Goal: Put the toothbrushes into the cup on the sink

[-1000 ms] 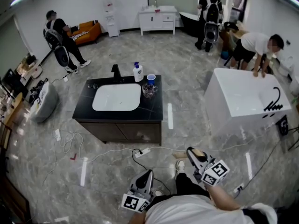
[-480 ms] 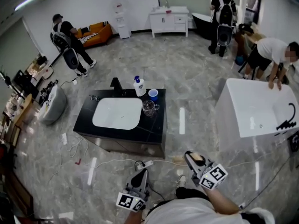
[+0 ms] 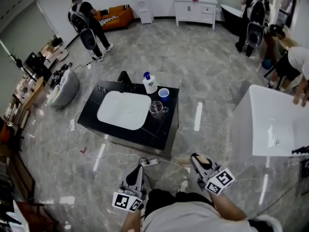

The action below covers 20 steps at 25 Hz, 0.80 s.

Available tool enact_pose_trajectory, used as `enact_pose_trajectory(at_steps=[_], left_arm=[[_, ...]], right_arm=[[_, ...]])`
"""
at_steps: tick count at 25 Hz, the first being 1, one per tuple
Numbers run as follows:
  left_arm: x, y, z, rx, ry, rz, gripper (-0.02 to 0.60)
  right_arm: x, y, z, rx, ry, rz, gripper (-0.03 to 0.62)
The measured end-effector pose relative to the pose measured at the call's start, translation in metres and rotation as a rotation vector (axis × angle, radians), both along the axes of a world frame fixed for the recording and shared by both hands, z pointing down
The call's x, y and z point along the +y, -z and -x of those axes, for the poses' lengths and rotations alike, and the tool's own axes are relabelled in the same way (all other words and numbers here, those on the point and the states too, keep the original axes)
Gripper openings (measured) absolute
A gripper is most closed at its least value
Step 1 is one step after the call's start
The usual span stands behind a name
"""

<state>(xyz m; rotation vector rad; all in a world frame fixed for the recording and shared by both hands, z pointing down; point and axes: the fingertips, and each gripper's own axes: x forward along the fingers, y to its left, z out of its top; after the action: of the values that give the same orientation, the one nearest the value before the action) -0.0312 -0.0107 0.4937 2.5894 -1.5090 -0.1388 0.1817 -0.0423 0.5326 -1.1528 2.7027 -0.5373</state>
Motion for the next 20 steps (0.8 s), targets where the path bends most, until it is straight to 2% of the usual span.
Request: enact_pose_trajectory(at_steps=[5, 12, 17, 20], left_arm=[[-0.011, 0.004, 0.001, 0.004, 0.050, -0.002, -0.002], [-0.037, 0.007, -0.019, 0.004, -0.005, -0.029, -0.002], [-0.058, -0.004, -0.016, -0.010, -0.042, -0.023, -0.002], [-0.076, -0.009, -0.013, 0.007, -0.067, -0.017, -0.002]], right_arm=[[-0.019, 0.010, -0.004, -0.014, 0.028, -0.025, 0.051], [-0.036, 0.015, -0.006, -0.011, 0.024, -0.051, 0.051], [-0.056, 0.014, 0.006, -0.002, 0.006, -0.060, 0.051], [-0.071, 0.020, 0.017, 0.014, -0.004, -0.067, 0.051]])
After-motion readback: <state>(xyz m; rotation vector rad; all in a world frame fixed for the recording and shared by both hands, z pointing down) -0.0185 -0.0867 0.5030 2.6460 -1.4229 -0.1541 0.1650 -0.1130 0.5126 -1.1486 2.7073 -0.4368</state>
